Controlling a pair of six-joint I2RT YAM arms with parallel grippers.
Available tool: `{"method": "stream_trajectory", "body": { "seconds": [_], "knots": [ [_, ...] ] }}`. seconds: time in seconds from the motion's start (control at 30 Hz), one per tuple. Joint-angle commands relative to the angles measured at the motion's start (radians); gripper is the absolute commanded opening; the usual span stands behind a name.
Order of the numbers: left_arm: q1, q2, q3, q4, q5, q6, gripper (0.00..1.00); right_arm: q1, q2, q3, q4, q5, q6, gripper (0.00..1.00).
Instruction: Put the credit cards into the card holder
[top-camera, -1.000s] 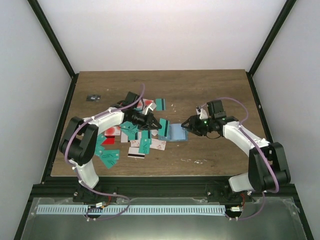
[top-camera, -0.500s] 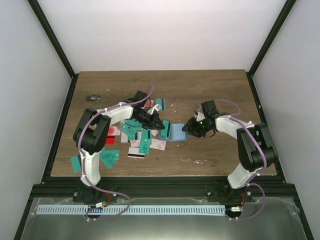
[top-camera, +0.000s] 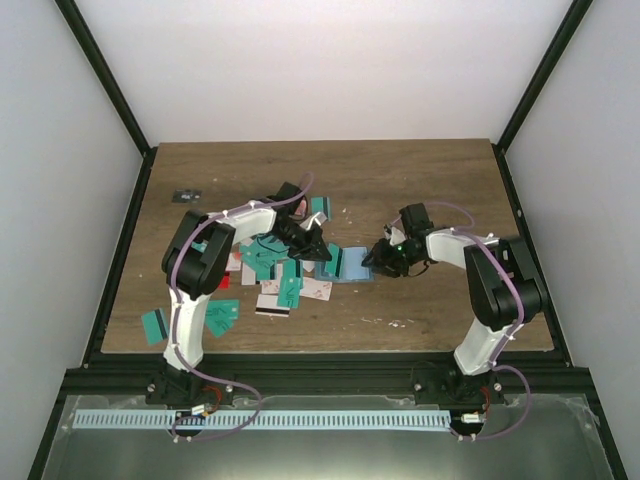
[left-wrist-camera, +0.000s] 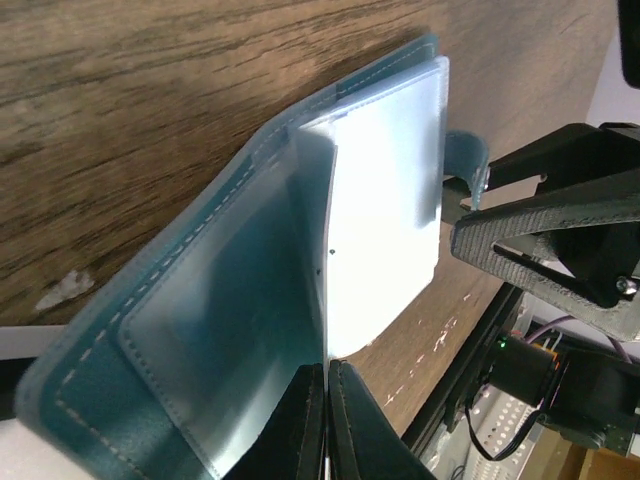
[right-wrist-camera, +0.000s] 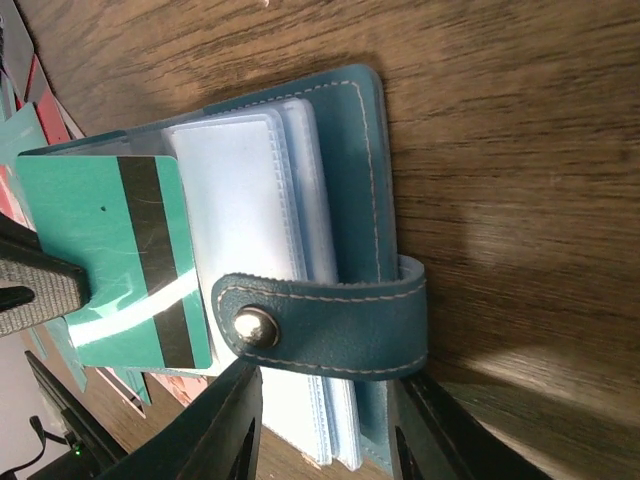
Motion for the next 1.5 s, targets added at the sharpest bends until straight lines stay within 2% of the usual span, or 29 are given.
{"method": "stream_trajectory", "body": {
  "seconds": [0.0,0.53,1.47],
  "knots": [
    [-0.005,0.025,0.027,-0.05,-0.002,0.018,0.04,-0.007,0.018,0.031,0.017,-0.015,-0.024,0.37],
    [-0.014,0.056,0.059,-0.058,0.017,0.019,0.04,-0.007,0.058,0.017,0.027,-0.045,-0.037,0.35],
    [-0.017,0.077,0.042,0.079,-0.015,-0.066,0.04,-0.008,0.067,-0.02,0.068,-0.08,-0.018,0.34]
  ]
}}
